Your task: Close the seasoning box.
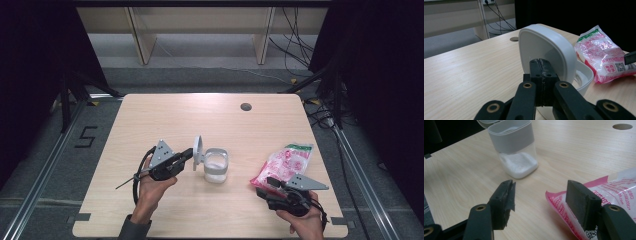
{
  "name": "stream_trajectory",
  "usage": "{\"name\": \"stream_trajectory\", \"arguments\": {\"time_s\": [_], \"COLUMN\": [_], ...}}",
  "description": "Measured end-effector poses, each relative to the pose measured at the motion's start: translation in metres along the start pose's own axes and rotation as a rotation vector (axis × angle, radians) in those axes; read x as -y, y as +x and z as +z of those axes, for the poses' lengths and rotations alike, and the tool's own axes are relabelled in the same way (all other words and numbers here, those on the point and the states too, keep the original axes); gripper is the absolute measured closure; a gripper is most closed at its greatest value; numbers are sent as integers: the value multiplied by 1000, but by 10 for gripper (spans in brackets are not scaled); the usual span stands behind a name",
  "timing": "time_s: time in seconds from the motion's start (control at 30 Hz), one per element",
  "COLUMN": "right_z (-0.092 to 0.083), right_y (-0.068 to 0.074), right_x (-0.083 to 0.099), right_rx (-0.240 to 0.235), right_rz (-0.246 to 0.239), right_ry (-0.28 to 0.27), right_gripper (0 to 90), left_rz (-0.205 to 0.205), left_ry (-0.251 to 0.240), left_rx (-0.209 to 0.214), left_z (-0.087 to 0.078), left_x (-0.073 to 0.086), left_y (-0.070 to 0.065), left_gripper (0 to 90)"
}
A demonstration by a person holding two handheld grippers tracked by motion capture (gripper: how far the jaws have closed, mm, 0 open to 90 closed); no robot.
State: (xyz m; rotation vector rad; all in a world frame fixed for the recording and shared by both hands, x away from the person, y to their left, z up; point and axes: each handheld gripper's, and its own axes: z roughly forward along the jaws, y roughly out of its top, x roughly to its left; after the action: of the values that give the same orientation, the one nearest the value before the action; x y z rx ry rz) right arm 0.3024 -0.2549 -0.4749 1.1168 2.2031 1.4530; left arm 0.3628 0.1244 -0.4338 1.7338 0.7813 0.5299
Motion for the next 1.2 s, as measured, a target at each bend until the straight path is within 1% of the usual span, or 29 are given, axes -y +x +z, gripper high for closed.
{"name": "stream_trajectory", "arguments": {"time_s": [0.07,0.13,0.17,0.27,0.3,0.33,0.37,0.4,0.43,0.47,0.5,0.57,0.6,0.63,0.67,0.7,0.77,0.83,0.87,0.9,0.93,0.97,1.0,1.03,1.07,1.1,1.13,1.17,1.2], "right_z": [0,1,1,0,1,2,2,1,1,1,0,0,1,0,1,1,1,1,2,2,2,2,2,1,1,1,1,1,1], "right_y": [0,1,1,2,1,2,2,2,3,3,5,6,4,5,4,4,4,4,3,3,2,3,2,2,3,3,3,3,3], "right_x": [0,0,1,1,1,1,1,1,1,1,1,1,1,1,1,1,1,1,1,1,1,2,1,1,1,1,2,2,2], "right_rx": [-5,-16,-11,-9,-7,-8,-11,-14,-15,-15,-18,-11,-14,-15,-12,-16,-16,-25,-26,-26,-27,-30,-21,-23,-18,-17,-24,-24,-17], "right_rz": [-4,2,-1,-7,-14,-7,-12,-4,-2,0,26,31,2,14,-11,-7,-6,-1,-16,-16,-17,-15,-21,-20,-17,-22,-14,-19,-23], "right_ry": [-6,-5,-11,-1,-3,-9,-9,-7,-6,-6,5,12,0,6,-2,2,3,2,-1,0,-1,-6,1,1,-3,-6,3,0,-2], "right_gripper": [398,397,397,396,396,396,396,396,395,395,395,395,395,395,395,395,395,395,395,395,395,395,395,395,395,395,395,395,395], "left_rz": [-3,8,7,2,-1,-2,2,5,-1,10,11,9,19,15,19,26,22,28,31,27,17,13,9,-3,-8,-4,-9,-20,-5], "left_ry": [-1,-7,4,-5,-6,-7,-8,-8,-11,-10,-11,-15,-10,-7,-8,-1,3,0,4,3,-10,-2,-12,-5,-12,-20,-25,-26,-26], "left_rx": [-1,9,0,4,4,3,5,6,6,6,4,5,5,5,10,16,21,34,36,41,52,45,52,54,69,87,102,110,116], "left_z": [0,1,0,0,0,0,1,1,1,1,1,2,2,3,4,5,7,9,9,9,10,8,8,6,5,4,2,1,1], "left_x": [0,-1,-1,-1,-2,-2,-2,-2,-2,-3,-2,-2,-2,-2,-2,-2,-1,0,0,0,0,-1,-1,-2,-2,-2,-3,-2,-2], "left_y": [-1,-2,-2,-3,-3,-4,-4,-5,-6,-6,-7,-9,-10,-11,-12,-13,-17,-19,-20,-21,-22,-22,-22,-22,-22,-22,-23,-25,-26], "left_gripper": [894,894,894,893,893,893,894,893,893,893,893,893,893,893,893,893,891,888,884,875,862,848,831,799,746,691,647,609,573]}}
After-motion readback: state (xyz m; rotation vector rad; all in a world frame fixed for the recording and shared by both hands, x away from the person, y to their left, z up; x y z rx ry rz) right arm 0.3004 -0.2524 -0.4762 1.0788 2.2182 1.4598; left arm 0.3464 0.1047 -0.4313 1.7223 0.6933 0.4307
